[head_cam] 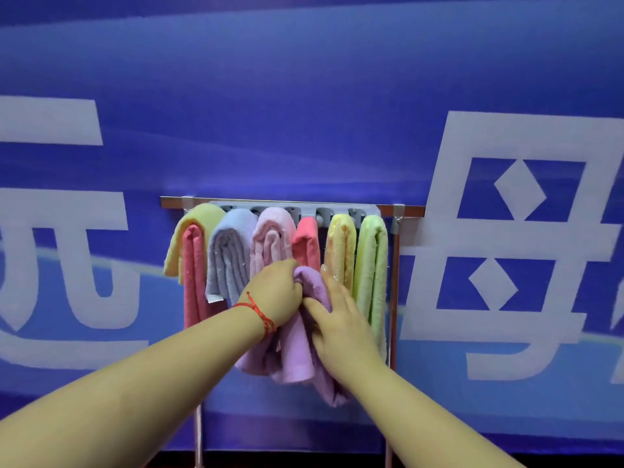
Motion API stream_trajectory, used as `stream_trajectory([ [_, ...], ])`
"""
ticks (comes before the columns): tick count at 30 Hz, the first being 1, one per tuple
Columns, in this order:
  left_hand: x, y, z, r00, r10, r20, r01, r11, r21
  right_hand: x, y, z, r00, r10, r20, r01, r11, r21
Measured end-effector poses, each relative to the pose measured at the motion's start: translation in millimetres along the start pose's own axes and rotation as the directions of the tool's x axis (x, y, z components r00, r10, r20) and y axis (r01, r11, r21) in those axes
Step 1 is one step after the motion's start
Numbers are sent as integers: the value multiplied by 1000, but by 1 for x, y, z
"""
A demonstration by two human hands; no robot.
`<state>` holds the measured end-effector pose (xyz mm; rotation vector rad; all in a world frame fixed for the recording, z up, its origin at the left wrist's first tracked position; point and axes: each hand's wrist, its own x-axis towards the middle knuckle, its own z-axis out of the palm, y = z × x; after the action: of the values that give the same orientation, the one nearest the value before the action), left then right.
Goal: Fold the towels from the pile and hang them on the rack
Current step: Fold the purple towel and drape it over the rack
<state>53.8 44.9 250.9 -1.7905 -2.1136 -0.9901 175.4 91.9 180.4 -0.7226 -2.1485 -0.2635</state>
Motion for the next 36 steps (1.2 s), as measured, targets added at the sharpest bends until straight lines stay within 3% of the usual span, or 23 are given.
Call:
stream_trajectory([
  [10,67,9,-5,992,43,-117,-54,995,-89,69,22,11,983,107,-148,-93,991,101],
  [15,81,4,-2,972,207,-113,-221,967,-124,86,28,17,981,162,-104,-160,987,28],
  [19,96,-13,2,932,352,-86,-334,927,169,108,39,12,985,107,-136,-112,994,-22],
  [23,107,-22,-14,780,603,-167,-486,753,444,129,50,4,974,-57,-220,25,989,-143],
  [25,119,-38,-15,683,716,-143,-537,626,566,140,57,-2,988,-69,-136,44,983,-178],
  [27,128,-51,-20,619,785,-36,-579,487,653,154,66,-8,997,-54,63,67,970,-233],
  [29,134,-57,-24,605,796,19,-606,444,660,168,76,-11,966,-58,253,130,951,-279],
  [32,146,-52,-27,661,744,99,-606,451,655,189,79,-13,948,-52,313,165,924,-346],
  [36,168,-46,-28,745,622,240,-553,375,744,213,79,-5,942,37,334,99,919,-381],
])
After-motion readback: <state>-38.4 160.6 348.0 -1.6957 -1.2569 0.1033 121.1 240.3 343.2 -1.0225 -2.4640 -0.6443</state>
